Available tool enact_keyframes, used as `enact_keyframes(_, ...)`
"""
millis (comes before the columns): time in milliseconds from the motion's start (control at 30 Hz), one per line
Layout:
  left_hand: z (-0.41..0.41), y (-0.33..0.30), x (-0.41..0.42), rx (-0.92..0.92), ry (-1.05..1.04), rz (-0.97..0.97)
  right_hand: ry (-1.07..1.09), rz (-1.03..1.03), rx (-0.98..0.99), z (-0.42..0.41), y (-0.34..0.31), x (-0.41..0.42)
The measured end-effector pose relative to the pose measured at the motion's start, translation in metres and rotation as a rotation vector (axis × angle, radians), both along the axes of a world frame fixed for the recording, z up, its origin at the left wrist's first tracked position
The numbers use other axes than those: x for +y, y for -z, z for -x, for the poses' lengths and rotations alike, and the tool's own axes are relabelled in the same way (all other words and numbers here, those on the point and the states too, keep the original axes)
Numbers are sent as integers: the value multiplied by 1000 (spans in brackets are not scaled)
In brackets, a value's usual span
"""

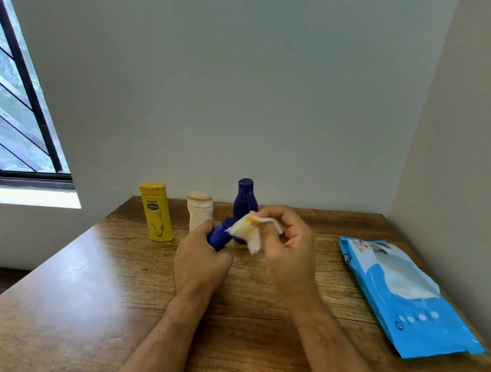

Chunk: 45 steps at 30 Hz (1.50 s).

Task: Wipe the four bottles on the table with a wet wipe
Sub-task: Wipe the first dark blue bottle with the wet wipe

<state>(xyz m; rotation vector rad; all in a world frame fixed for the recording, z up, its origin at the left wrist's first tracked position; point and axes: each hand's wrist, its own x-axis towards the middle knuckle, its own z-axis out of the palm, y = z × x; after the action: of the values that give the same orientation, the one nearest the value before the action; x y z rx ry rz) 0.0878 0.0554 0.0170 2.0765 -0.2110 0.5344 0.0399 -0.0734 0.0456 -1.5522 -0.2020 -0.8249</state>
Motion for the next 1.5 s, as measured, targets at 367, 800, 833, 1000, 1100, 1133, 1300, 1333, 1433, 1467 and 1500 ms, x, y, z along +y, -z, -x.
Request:
enact_keyframes(367,0,1,-1,-2,-9,-24,7,240,72,0,3,3)
enact_keyframes(800,-2,2,-1,-97,-43,-86,62,49,113,-1,-4,-1)
enact_keyframes(833,-2,3,-1,-123,-42,-104,55,150,129,-1,-2,0)
enact_keyframes(1000,-8,8,1,-202,-133,-191,-4,142,87,1,-3,5)
enact_keyframes(1100,-7,7,0,-239,-175,-140,98,-101,64,0,-9,3)
enact_keyframes(1133,-6,7,-1,-251,-167,-117,144,-162,87,-1,-10,1)
enact_keyframes(1300,-8,10,-4,-207,-48,-91,159,-246,166,-7,-7,-1)
enact_keyframes(1333,-8,12,-6,-216,-25,-108,109,-238,174,-7,-6,0)
enact_keyframes(1433,-8,13,-9,-223,52,-94,-113,-248,196,-7,-6,7)
enact_keyframes(1467,-7,11,-9,-190,87,-46,-143,-260,197,-8,-6,7)
enact_keyframes(1500,-7,10,-9,-148,129,18,-147,-283,195,-8,-7,7)
